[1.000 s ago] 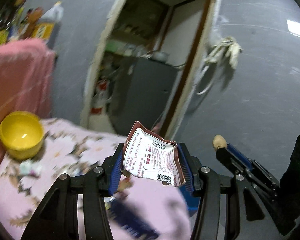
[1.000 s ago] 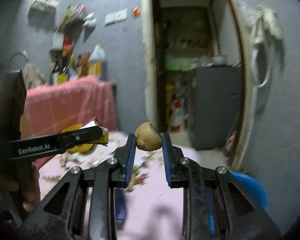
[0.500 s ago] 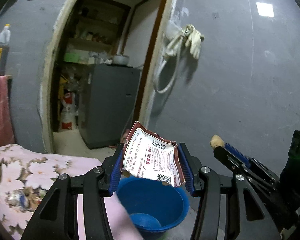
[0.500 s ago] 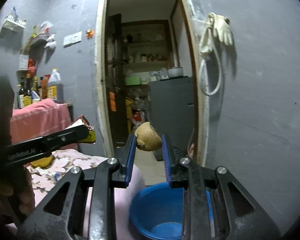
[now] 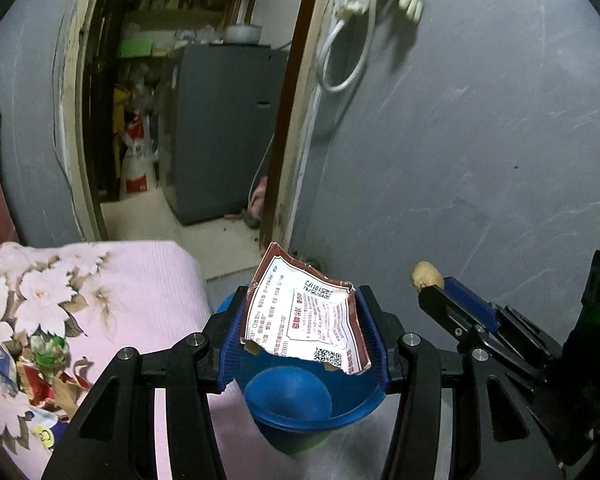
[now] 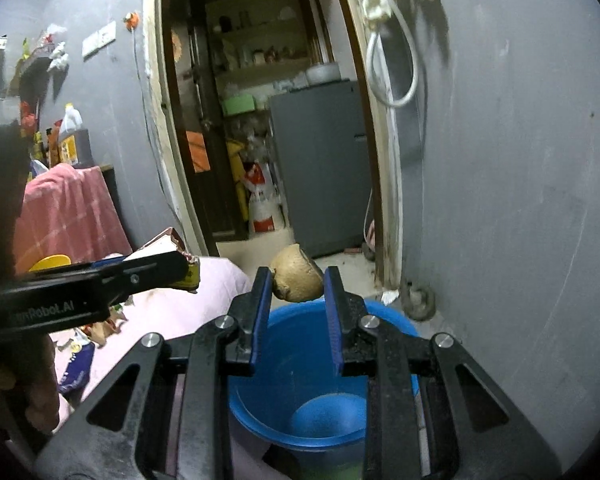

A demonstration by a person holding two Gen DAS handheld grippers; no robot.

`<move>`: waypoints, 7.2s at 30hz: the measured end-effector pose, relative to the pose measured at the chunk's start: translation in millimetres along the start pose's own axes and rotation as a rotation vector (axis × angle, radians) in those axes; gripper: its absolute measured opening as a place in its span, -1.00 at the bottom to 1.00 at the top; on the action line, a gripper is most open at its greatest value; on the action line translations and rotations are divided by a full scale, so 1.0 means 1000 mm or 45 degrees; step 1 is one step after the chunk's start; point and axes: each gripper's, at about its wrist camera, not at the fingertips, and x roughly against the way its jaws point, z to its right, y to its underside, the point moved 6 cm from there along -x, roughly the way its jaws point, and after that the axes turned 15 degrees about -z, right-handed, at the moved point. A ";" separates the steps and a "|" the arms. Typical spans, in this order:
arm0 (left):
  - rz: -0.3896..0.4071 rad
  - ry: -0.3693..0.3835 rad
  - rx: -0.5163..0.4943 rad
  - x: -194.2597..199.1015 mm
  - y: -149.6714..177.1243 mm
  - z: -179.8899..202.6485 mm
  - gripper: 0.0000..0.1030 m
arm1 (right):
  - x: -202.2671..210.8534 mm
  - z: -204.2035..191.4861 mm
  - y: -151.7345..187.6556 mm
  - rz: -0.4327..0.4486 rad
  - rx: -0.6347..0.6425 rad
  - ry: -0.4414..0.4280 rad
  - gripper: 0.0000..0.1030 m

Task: Collect trash
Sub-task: 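Open the left tool to drop the wrapper into the blue basin, then move both tools back over the table toward the trash, then grasp the small white-green box with the left tool while the right tool grasps the blue packet, then carry the white-green box and blue packet over the blue basin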

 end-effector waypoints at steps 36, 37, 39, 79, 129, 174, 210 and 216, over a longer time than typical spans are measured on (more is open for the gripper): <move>-0.005 -0.047 0.120 0.019 0.022 -0.050 0.09 | -0.007 -0.021 -0.004 -0.056 0.009 -0.015 -0.31; 0.014 -0.054 0.122 0.027 0.022 -0.050 0.09 | -0.003 -0.026 -0.006 -0.044 0.016 -0.019 -0.31; 0.046 -0.069 0.123 0.041 0.023 -0.054 0.09 | 0.005 -0.037 -0.011 -0.018 0.032 -0.030 -0.30; 0.561 -0.546 0.373 0.261 0.156 -0.220 0.93 | 0.045 -0.259 0.003 0.292 0.245 -0.280 1.00; -0.140 -0.503 0.687 0.121 0.159 -0.351 0.49 | -0.134 -0.316 0.077 -0.647 0.502 -0.334 0.04; 0.295 -0.359 0.513 0.187 0.117 -0.239 -0.44 | -0.018 -0.273 0.010 -0.124 0.341 -0.408 0.02; 0.363 -0.128 -0.005 0.087 -0.006 -0.024 -0.39 | 0.026 -0.046 -0.041 0.179 0.045 -0.071 0.02; 0.242 -0.122 -0.027 0.045 -0.004 -0.017 -0.39 | 0.001 -0.023 -0.028 0.114 0.000 -0.057 0.02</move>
